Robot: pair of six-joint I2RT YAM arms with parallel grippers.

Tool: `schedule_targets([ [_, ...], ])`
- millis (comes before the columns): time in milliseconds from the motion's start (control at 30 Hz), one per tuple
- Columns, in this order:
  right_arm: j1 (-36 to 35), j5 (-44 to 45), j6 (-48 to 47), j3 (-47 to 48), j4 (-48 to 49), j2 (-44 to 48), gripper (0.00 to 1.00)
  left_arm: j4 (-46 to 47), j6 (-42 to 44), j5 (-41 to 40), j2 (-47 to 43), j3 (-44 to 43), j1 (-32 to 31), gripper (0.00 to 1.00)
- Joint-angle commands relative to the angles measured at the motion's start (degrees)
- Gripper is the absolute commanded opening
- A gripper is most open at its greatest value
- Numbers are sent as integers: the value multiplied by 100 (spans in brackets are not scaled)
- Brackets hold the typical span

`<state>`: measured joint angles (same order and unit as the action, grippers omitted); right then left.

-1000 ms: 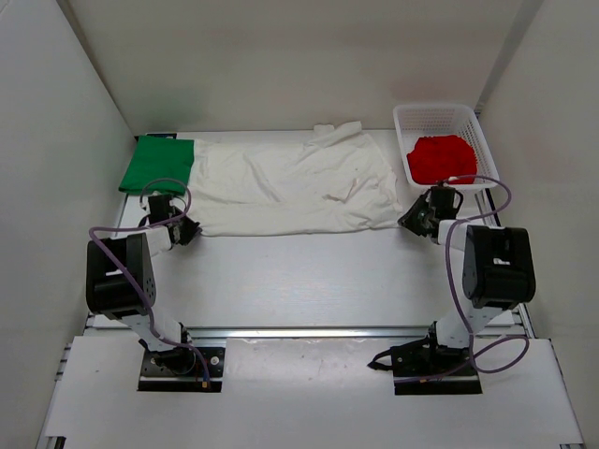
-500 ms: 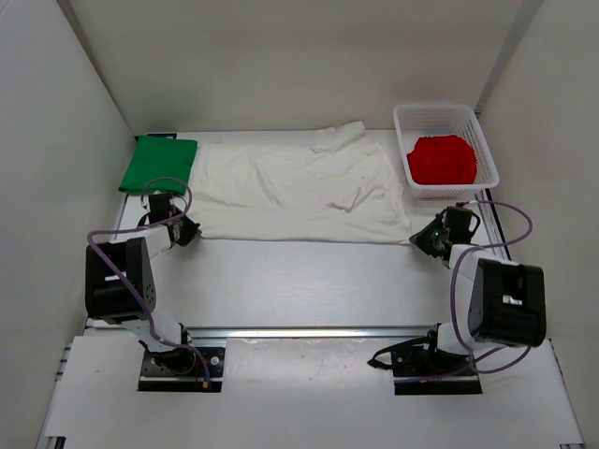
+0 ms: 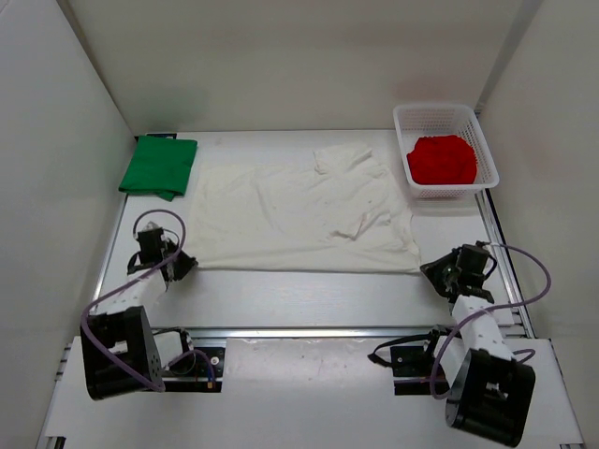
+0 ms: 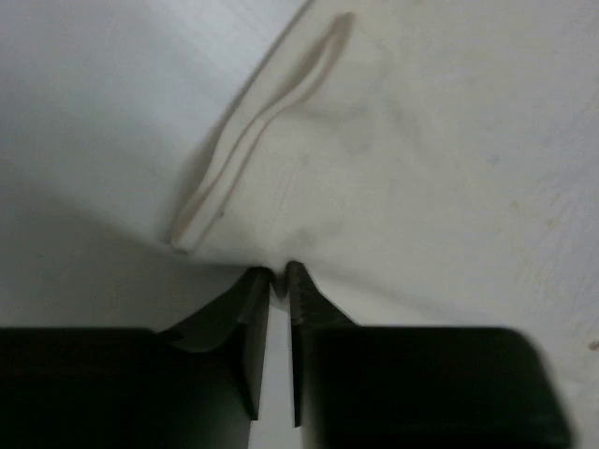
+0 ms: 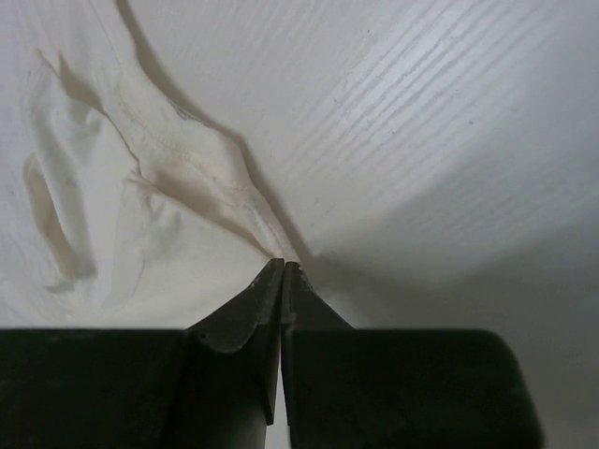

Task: Fold and stack the t-shirts
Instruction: Fold the flattened tshirt in 1/3 of the way

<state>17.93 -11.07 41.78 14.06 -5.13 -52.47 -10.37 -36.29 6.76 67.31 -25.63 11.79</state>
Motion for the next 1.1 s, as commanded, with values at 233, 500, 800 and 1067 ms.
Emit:
schedule_targets([
  [233,-18,237,-538,964,-884,501,42,-553,-62,222,-973,-116,273,66],
  [500,-2781,851,-864,1827,-61,-683,0,96,-71,-928,-791,-812,-2939,35],
  [800,-3736,519,-926,2610,1188,-2768,27,1458,-334,-791,783,-795,-4615,31],
  [1067,-3551,474,-724,2681,1462,-3445,33,1793,-291,-729,942,-575,-4871,32],
])
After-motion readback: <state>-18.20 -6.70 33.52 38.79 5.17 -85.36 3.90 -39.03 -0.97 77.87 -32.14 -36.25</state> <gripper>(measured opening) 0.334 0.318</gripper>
